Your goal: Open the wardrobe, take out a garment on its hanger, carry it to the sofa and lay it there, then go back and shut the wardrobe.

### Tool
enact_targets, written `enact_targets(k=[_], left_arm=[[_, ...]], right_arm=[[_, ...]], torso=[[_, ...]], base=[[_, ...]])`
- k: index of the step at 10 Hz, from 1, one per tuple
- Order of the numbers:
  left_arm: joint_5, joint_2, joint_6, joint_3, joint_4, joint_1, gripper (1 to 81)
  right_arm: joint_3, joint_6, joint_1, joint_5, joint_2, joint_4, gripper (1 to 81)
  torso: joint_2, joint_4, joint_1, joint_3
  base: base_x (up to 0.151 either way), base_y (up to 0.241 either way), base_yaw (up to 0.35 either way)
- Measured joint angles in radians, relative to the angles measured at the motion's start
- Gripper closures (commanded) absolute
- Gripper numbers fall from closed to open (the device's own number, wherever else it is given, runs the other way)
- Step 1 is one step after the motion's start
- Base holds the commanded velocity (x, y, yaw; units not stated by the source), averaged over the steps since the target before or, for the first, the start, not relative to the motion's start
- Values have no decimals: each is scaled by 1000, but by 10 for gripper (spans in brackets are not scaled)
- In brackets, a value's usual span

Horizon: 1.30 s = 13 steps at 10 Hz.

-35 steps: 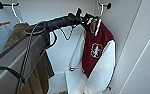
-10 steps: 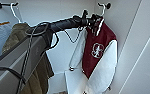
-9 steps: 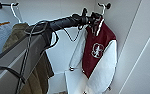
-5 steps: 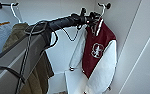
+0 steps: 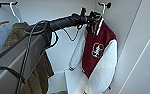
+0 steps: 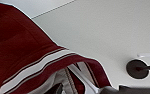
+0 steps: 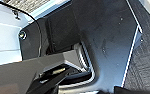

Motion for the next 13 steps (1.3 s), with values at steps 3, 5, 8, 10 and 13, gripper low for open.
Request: enact_targets(k=[3, 5, 8, 10, 13], left_arm=[[-12, -1, 0, 0, 0, 11, 10], [-37, 0, 0, 2, -10, 6, 10], [-77, 0, 0, 21, -42, -7, 10], [-111, -1, 0, 51, -45, -15, 10], [-191, -1, 0, 145, -50, -14, 10]], right_arm=[[-1, 0, 1, 0, 0, 0, 10], [-1, 0, 0, 0, 3, 0, 10], [-1, 0, 0, 0, 3, 0, 10], [-1, 0, 0, 0, 3, 0, 10], [-1, 0, 0, 0, 3, -1, 10]], torso=[[0, 0, 1, -12], [0, 0, 1, -12], [0, 0, 1, -12], [0, 0, 1, -12], [0, 0, 1, -12]], base=[[0, 0, 0], [0, 0, 0], [0, 0, 0], [0, 0, 0], [0, 0, 0]])
